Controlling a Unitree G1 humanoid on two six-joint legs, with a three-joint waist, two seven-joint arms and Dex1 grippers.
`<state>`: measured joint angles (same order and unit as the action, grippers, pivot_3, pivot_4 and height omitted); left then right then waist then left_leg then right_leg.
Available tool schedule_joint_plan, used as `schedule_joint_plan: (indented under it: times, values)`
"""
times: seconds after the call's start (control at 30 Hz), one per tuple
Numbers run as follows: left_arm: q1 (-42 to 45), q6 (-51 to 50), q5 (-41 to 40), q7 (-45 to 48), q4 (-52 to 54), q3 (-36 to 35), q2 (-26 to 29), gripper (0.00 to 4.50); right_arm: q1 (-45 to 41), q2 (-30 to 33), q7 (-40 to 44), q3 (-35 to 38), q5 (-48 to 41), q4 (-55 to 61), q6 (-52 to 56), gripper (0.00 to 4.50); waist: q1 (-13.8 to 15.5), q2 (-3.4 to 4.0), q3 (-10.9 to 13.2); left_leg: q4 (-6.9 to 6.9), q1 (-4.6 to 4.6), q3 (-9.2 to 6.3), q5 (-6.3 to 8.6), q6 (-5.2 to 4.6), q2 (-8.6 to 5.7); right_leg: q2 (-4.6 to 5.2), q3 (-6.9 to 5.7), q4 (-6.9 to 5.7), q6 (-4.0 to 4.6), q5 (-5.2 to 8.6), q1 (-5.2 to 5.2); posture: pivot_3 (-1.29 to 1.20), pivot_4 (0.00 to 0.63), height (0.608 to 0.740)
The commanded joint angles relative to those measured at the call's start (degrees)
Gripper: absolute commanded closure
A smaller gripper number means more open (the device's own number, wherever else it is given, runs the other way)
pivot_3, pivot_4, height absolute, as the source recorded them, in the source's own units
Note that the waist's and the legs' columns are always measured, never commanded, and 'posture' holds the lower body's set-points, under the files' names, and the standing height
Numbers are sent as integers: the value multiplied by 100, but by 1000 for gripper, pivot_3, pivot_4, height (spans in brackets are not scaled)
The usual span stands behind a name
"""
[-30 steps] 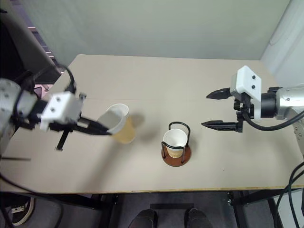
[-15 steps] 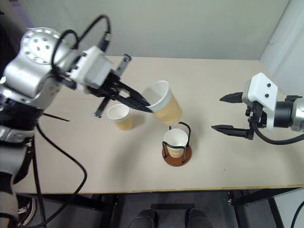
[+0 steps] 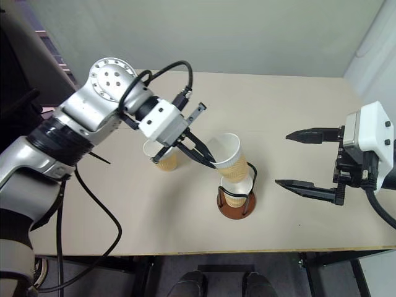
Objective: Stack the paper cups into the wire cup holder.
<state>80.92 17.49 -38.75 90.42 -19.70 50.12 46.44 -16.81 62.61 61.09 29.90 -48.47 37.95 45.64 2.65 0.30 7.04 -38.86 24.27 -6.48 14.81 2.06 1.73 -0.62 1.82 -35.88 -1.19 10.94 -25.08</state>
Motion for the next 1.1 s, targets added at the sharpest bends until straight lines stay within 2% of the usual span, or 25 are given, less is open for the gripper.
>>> schedule_joint_plan:
  times: [0.03,0.13,0.27,0.37,0.53,0.73,0.87,1.0,1.1]
  values:
    - [180,119,-194,208,122,53,25,4472,101,106,-207,285,-109,180,-1,0,-1,1,0,-4,-1,9,4,-5,0,0,3,-1,-3,-2,0,0,150,740]
    - [202,173,-178,208,122,121,47,4472,242,147,-265,401,-132,227,-12,0,-3,1,0,-10,-8,33,34,-55,4,-1,14,-4,-10,-6,1,0,150,740]
    - [196,278,69,208,49,255,31,4472,330,186,-335,458,-175,246,-62,0,-8,2,0,-21,-17,43,41,-69,3,-1,25,-4,-19,-13,9,0,150,740]
    - [191,250,127,208,10,233,-13,3863,373,204,-390,464,-184,270,-87,0,-8,2,0,-27,-23,44,43,-74,3,-2,31,-4,-22,-15,18,0,150,740]
    - [124,266,337,208,-48,121,-128,2099,432,212,-419,452,-177,269,-142,0,-7,2,0,-28,-25,50,45,-78,3,-3,37,-4,-24,-16,18,0,150,740]
    - [-46,-61,469,208,-175,-474,-222,2099,243,251,-353,99,-72,23,-363,0,-9,3,0,-28,-25,60,48,-83,2,-4,45,-2,-27,-17,18,0,150,740]
    - [-423,-481,1039,208,-717,-1194,133,2099,115,229,-227,-144,-82,-139,-525,0,-55,12,-4,-27,-33,65,48,-83,3,-9,55,-3,-28,-17,17,0,150,740]
    - [-1268,-827,1435,167,-1227,-1758,671,2099,-101,151,-187,-470,-194,-185,-623,0,-142,36,-15,-17,-55,80,47,-82,5,-27,102,-10,-37,-12,17,0,150,740]
    - [-1554,-925,1872,-31,-1704,-2166,690,2099,-401,150,-122,-836,-80,-365,-734,0,-136,35,-11,-21,-58,85,46,-81,3,-33,128,-14,-46,-8,14,0,150,740]
